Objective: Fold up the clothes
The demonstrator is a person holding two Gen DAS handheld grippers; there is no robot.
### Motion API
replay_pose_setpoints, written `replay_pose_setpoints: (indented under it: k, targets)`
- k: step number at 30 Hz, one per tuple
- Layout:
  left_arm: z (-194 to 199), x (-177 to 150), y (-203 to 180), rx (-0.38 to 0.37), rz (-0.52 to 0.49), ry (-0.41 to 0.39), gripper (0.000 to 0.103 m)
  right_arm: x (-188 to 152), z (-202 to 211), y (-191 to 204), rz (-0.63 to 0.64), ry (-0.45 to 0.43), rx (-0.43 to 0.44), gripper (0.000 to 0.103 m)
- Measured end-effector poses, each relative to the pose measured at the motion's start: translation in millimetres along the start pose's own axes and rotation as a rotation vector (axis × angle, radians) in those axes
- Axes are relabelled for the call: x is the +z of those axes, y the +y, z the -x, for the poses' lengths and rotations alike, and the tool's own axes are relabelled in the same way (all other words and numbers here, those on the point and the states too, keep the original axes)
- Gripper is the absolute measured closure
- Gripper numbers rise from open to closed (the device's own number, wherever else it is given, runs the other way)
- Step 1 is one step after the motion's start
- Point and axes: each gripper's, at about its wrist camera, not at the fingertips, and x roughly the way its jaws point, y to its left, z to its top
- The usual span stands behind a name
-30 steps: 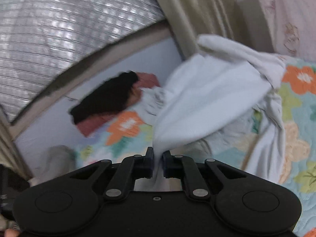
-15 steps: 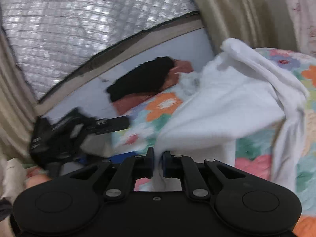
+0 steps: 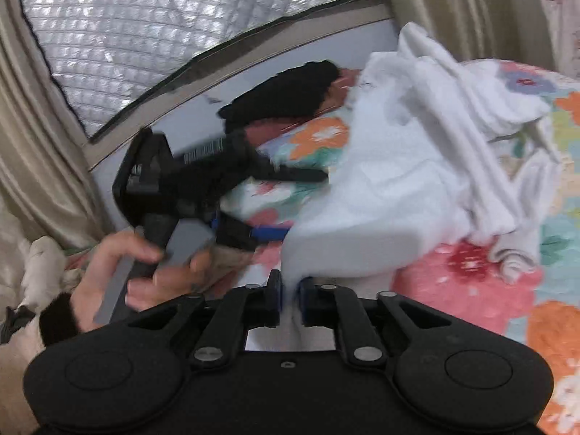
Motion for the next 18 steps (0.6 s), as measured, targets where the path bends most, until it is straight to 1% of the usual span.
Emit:
replay_pose_setpoints:
  k: [1, 2, 3, 4, 5, 7, 8, 10, 13, 14, 15, 16, 17, 18]
  targets:
    - [-5, -3, 1, 0.018, -0.003, 0.001, 0.005, 3, 5, -1, 0.007, -0.004, -0.010, 0.086]
    - [-10, -5, 2, 0.033, -0.003, -0.001, 0.007, 7, 10, -3, 0.017, -0.013, -0.026, 0.081]
    - [-13, -7, 3, 0.040, -0.005, -0.008, 0.010, 10, 14, -4, 0.026, -0.025, -0.044, 0.068]
    - [-14, -8, 2, 0.038, -0.014, -0.010, 0.025, 14, 21, -7, 0.031, -0.044, -0.070, 0.056]
    - [-15, -8, 1, 0.031, -0.025, -0.008, 0.059, 19, 24, -14, 0.026, -0.063, -0.102, 0.053]
    - [-18, -8, 1, 0.013, -0.015, 0.012, 0.084, 29, 22, -30, 0.004, -0.087, -0.160, 0.048]
    - [-17, -8, 1, 0.012, -0.011, 0.005, 0.085, 35, 22, -38, -0.007, -0.100, -0.190, 0.045]
    - [-14, -7, -3, 0.056, -0.049, -0.021, 0.087, 45, 13, -58, -0.011, -0.102, -0.257, 0.038]
    - [-6, -6, -13, 0.123, -0.115, -0.070, 0.089, 61, -18, -87, 0.008, -0.059, -0.375, 0.031]
    - [-3, -4, -14, 0.138, -0.130, -0.088, 0.089, 65, -31, -97, -0.010, -0.050, -0.419, 0.028]
    - [0, -3, -16, 0.152, -0.143, -0.107, 0.090, 67, -41, -107, -0.052, -0.047, -0.464, 0.021]
    - [5, -3, -21, 0.175, -0.165, -0.129, 0.090, 69, -49, -117, -0.123, -0.044, -0.497, 0.020]
    - [10, -3, -26, 0.205, -0.196, -0.154, 0.090, 69, -56, -128, -0.210, -0.036, -0.488, 0.020]
    - [14, -2, -32, 0.236, -0.226, -0.179, 0.090, 68, -61, -132, -0.248, -0.030, -0.459, 0.020]
